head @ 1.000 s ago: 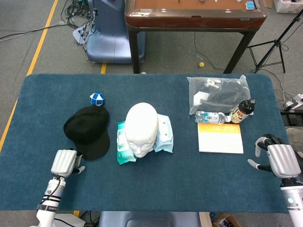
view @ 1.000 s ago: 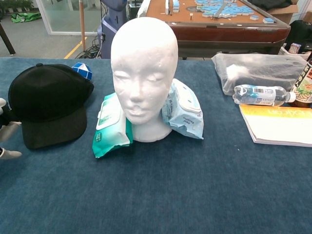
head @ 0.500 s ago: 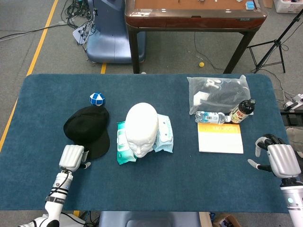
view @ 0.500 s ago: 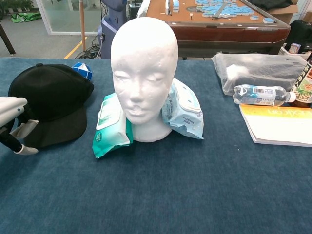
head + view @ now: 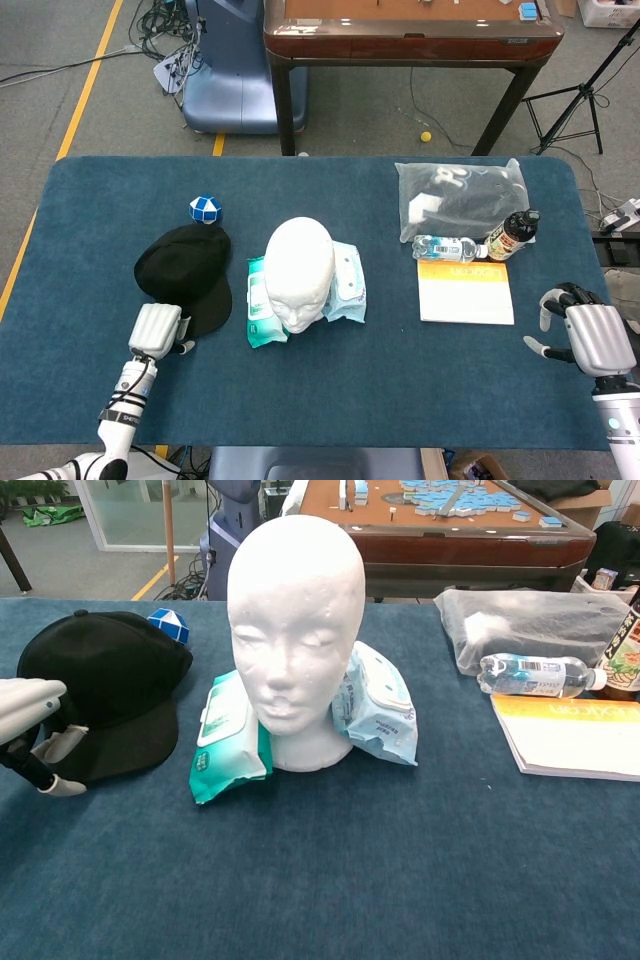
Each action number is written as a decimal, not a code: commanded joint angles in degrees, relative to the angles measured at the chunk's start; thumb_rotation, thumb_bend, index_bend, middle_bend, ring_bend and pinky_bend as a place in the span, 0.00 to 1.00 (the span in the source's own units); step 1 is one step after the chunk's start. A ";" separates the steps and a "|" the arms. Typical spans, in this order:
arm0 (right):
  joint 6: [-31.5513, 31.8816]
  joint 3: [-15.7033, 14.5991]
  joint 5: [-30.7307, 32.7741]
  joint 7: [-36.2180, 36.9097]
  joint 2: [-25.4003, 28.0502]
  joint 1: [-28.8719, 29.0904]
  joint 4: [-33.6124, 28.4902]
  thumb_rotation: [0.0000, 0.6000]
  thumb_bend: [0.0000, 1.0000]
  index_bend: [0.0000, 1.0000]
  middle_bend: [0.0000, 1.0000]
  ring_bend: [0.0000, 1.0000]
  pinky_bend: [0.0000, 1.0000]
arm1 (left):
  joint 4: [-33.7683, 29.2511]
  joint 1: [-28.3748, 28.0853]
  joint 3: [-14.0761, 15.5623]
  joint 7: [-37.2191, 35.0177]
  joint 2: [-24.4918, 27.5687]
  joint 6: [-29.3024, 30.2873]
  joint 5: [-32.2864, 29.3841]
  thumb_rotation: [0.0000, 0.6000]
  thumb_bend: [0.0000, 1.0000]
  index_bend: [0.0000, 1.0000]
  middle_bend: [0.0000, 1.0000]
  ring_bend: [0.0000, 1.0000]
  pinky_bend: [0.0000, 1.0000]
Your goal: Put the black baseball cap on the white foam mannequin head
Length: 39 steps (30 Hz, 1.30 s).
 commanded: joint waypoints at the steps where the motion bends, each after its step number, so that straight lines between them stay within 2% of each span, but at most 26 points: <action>1: 0.07 -0.01 -0.07 0.07 0.03 -0.02 -0.01 1.00 0.00 0.66 0.44 0.24 0.32 | 0.19 -0.20 -0.04 -0.06 -0.16 -0.06 -0.20 1.00 0.08 0.85 0.88 0.56 0.60; 22: 0.49 0.12 -0.10 0.42 0.18 -0.19 -0.04 1.00 0.00 0.66 0.44 0.24 0.32 | 5.34 -1.18 -1.31 -1.97 -2.46 -0.87 -3.93 1.00 0.08 0.85 0.88 0.56 0.60; 39: 0.51 0.15 -0.04 0.33 0.14 -0.20 -0.13 1.00 0.00 0.66 0.44 0.24 0.32 | 9.01 -1.23 -3.13 -3.10 -1.22 -0.27 -6.64 1.00 0.08 0.85 0.88 0.56 0.60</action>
